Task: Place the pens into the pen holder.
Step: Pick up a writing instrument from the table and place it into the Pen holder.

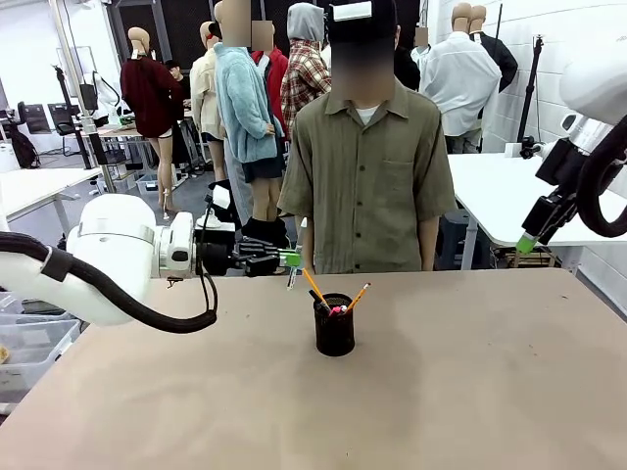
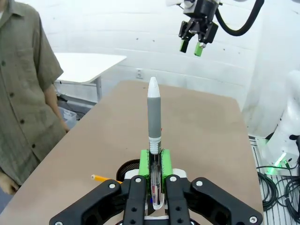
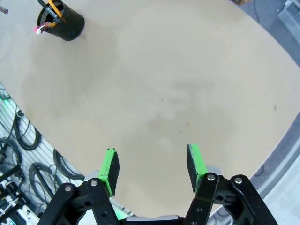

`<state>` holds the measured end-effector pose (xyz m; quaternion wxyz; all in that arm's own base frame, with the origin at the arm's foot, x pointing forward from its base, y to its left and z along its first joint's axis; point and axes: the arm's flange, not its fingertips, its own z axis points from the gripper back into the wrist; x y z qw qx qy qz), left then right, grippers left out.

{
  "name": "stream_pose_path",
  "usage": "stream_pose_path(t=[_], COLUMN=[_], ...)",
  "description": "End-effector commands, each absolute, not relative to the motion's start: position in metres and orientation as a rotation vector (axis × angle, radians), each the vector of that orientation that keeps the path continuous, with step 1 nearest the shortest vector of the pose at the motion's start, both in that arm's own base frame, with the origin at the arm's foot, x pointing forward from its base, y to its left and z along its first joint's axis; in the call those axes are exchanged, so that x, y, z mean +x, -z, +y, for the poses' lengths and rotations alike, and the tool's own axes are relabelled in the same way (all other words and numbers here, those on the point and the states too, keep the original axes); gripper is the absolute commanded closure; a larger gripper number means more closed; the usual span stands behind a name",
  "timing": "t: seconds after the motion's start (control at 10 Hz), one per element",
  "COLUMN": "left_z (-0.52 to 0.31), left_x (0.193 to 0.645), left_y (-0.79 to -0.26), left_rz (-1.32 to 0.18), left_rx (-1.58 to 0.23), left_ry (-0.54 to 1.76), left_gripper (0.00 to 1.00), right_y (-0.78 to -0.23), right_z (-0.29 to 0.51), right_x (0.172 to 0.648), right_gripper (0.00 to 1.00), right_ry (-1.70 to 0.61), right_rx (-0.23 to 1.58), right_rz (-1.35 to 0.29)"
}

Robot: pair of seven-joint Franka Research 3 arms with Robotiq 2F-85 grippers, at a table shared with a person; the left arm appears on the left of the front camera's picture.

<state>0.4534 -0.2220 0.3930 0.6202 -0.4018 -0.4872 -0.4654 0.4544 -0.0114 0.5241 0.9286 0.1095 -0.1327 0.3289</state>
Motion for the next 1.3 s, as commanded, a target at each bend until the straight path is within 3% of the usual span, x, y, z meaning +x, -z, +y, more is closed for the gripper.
stream_pose_path(t=[0.0, 0.5, 1.2], left_z=[-0.215, -0.262, -0.287], left_x=[0.455, 0.488, 0.495], left_y=[-0.397, -0.374, -0.335], left_rz=[-1.129, -1.163, -1.213], left_rx=[-0.931, -1.006, -1.042], left_ry=[1.08, 1.062, 1.03], left_gripper=[1.0, 1.0, 1.0], right_y=[-0.521, -0.521, -0.521], right_z=[-0.01, -0.01, -0.01], right_x=[0.453, 0.453, 0.453], right_gripper=[0.28, 0.28, 0.28], right_ry=[-0.662, -0.662, -0.662], right_rx=[0.216, 0.216, 0.216], right_rz=[-0.28, -0.28, -0.28])
